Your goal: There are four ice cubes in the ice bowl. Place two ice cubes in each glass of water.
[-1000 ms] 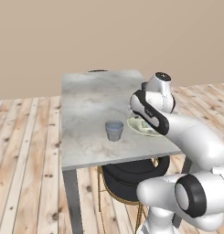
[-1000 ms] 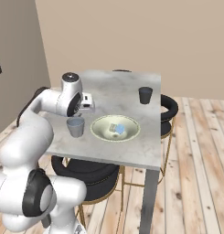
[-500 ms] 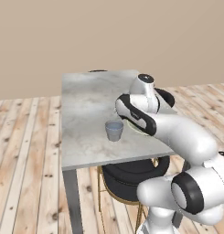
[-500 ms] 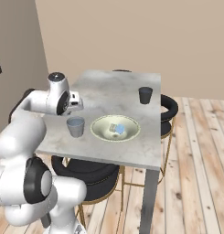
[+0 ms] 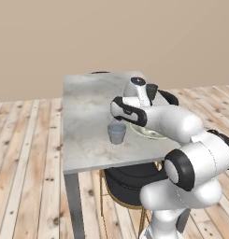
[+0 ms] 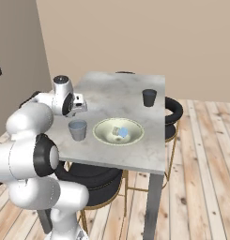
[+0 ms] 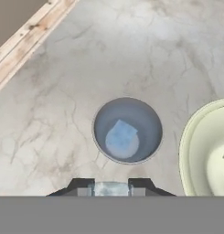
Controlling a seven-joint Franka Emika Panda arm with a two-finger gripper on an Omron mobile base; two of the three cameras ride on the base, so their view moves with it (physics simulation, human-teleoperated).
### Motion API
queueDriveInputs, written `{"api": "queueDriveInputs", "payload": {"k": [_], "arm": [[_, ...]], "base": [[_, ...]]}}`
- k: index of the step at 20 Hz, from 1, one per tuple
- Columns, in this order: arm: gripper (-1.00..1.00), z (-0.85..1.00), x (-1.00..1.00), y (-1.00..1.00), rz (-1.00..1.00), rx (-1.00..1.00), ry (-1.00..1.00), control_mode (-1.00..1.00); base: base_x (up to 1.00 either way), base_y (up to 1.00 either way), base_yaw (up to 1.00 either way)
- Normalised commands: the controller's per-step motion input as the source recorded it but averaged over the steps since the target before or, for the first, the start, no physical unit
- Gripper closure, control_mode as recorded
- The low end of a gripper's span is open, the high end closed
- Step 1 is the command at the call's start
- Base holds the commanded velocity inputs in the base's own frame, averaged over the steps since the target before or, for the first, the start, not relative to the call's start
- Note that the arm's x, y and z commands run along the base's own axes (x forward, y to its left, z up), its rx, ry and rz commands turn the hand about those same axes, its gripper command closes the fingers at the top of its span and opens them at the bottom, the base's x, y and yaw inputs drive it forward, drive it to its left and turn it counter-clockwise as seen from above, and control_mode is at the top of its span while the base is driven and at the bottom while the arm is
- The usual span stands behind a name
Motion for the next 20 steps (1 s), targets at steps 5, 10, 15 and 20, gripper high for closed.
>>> {"api": "queueDriveInputs", "payload": {"k": [5, 10, 15, 20], "arm": [[1.0, -0.4, 0.19, 0.0, 0.0, -0.01, 0.06, -1.0], [1.0, -0.4, 0.01, 0.0, 0.0, -0.02, 0.06, -1.0], [1.0, -0.22, 0.23, 0.0, 0.0, -0.01, 0.01, -1.0], [1.0, -0.16, 0.26, 0.0, 0.0, 0.0, 0.0, -1.0]], "base": [[0.0, 0.0, 0.0], [0.0, 0.0, 0.0], [0.0, 0.0, 0.0], [0.0, 0.0, 0.0]]}}
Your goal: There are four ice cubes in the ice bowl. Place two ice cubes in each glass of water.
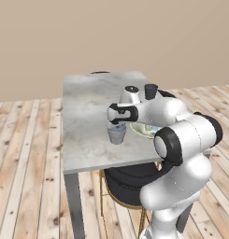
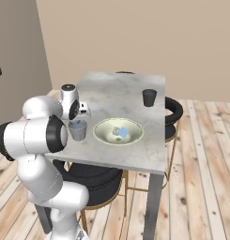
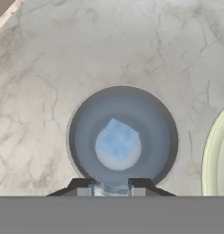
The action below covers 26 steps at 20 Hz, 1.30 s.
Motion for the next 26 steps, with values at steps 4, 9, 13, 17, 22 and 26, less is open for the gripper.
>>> {"api": "queueDriveInputs", "payload": {"k": [4, 9, 13, 17, 22, 26], "arm": [[1.0, -0.11, 0.21, 0.0, 0.0, 0.0, 0.0, -1.0], [1.0, -0.07, 0.27, 0.0, 0.0, 0.0, 0.0, -1.0], [1.0, -0.09, 0.2, 0.0, 0.0, 0.0, 0.0, -1.0], [1.0, -0.15, 0.05, 0.0, 0.0, -0.02, 0.0, -1.0], [1.0, -0.14, 0.15, 0.01, 0.0, -0.02, 0.0, -1.0], [1.0, -0.08, 0.18, 0.04, 0.0, -0.01, 0.0, -1.0]], "base": [[0.0, 0.0, 0.0], [0.0, 0.0, 0.0], [0.0, 0.0, 0.0], [0.0, 0.0, 0.0], [0.0, 0.0, 0.0], [0.0, 0.0, 0.0]]}}
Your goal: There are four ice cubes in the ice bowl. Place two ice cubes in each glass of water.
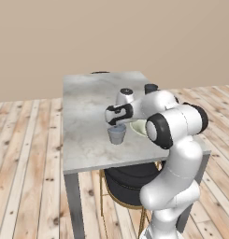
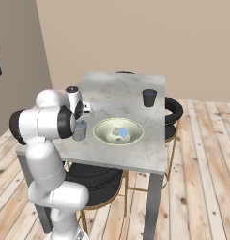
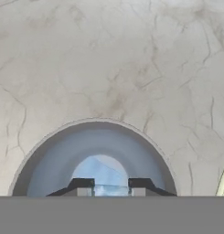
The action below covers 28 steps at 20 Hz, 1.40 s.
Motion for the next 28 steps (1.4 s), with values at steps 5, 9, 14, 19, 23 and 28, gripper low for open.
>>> {"api": "queueDriveInputs", "payload": {"k": [5, 9, 14, 19, 23, 28], "arm": [[-1.0, -0.1, 0.19, 0.14, 0.0, -0.02, 0.0, -1.0], [-1.0, -0.09, 0.14, 0.03, 0.0, 0.0, 0.0, -1.0], [-1.0, -0.04, 0.04, 0.0, 0.0, 0.0, 0.0, -1.0], [1.0, 0.0, 0.0, 0.01, 0.0, 0.0, 0.0, -1.0], [1.0, 0.0, -0.02, 0.0, 0.0, 0.0, 0.0, -1.0], [1.0, 0.2, -0.29, -0.01, 0.0, 0.0, -0.1, -1.0]], "base": [[0.0, 0.0, 0.0], [0.0, 0.0, 0.0], [0.0, 0.0, 0.0], [0.0, 0.0, 0.0], [0.0, 0.0, 0.0], [0.0, 0.0, 0.0]]}}
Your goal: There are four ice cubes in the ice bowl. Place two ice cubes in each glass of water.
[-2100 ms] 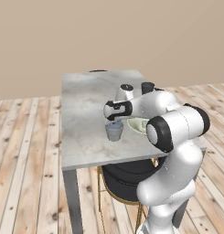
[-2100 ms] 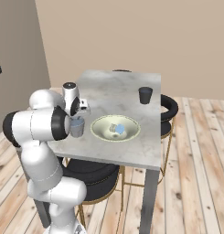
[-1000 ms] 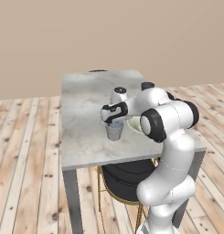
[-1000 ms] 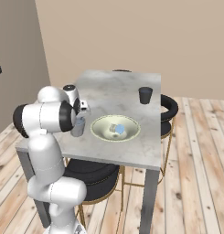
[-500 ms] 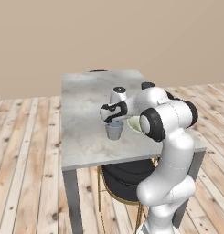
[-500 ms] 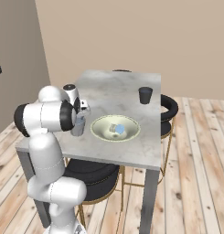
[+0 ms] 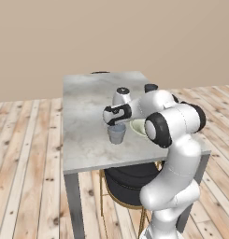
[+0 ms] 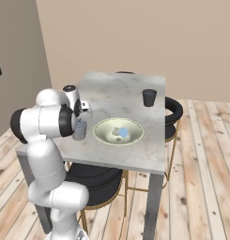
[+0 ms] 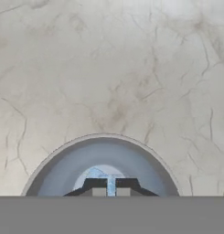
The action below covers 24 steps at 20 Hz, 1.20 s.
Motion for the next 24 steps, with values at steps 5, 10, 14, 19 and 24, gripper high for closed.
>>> {"api": "queueDriveInputs", "payload": {"k": [5, 10, 14, 19, 24], "arm": [[1.0, 0.51, -0.6, -0.29, 0.0, 0.01, -0.2, -1.0], [1.0, 0.48, -0.65, -0.62, 0.01, 0.0, -0.12, -1.0], [1.0, 0.37, -0.59, -0.72, 0.01, 0.0, -0.04, -1.0], [1.0, 0.47, -0.45, -0.6, 0.08, 0.0, 0.0, -1.0], [1.0, 0.23, -0.3, -0.56, 0.13, -0.07, 0.01, -1.0]], "base": [[0.0, 0.0, 0.0], [0.0, 0.0, 0.0], [0.0, 0.0, 0.0], [0.0, 0.0, 0.0], [0.0, 0.0, 0.0]]}}
